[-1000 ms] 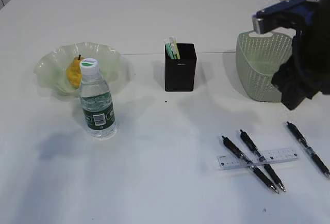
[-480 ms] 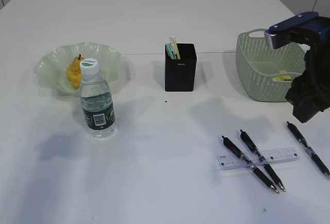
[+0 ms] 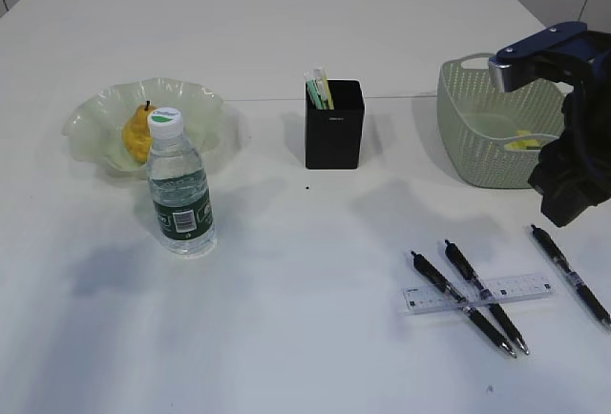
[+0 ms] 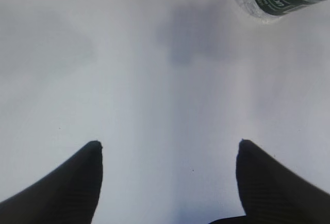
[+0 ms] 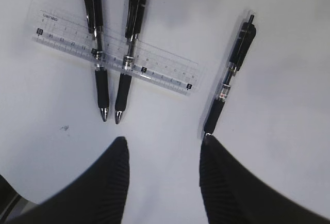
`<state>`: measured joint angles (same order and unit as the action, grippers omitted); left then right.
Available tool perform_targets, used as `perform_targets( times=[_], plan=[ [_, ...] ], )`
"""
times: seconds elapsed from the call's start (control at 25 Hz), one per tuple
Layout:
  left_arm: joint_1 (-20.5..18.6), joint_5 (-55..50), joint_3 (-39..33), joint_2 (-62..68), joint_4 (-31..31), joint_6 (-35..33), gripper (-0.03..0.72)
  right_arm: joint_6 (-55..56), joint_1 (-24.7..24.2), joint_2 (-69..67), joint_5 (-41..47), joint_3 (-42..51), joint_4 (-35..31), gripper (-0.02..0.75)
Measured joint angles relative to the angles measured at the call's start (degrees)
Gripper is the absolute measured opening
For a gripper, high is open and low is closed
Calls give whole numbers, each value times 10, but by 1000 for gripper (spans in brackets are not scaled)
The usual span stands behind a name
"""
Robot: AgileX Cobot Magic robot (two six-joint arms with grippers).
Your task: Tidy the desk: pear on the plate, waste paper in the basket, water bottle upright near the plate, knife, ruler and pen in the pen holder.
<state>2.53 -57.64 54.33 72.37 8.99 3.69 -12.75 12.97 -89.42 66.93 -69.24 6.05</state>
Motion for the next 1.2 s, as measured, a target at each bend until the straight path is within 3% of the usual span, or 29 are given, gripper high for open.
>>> perform_targets(
  times=[0.48,0.84,1.2],
  plan=[
    [0,3,0,0,-26,0,573,-23,0,0,-1,0,0,335],
    [0,16,0,0,-32,0,573,-186,0,0,0,0,21,335],
    [0,29,0,0,-31,0,573,-201,0,0,6,0,34,335]
  ],
)
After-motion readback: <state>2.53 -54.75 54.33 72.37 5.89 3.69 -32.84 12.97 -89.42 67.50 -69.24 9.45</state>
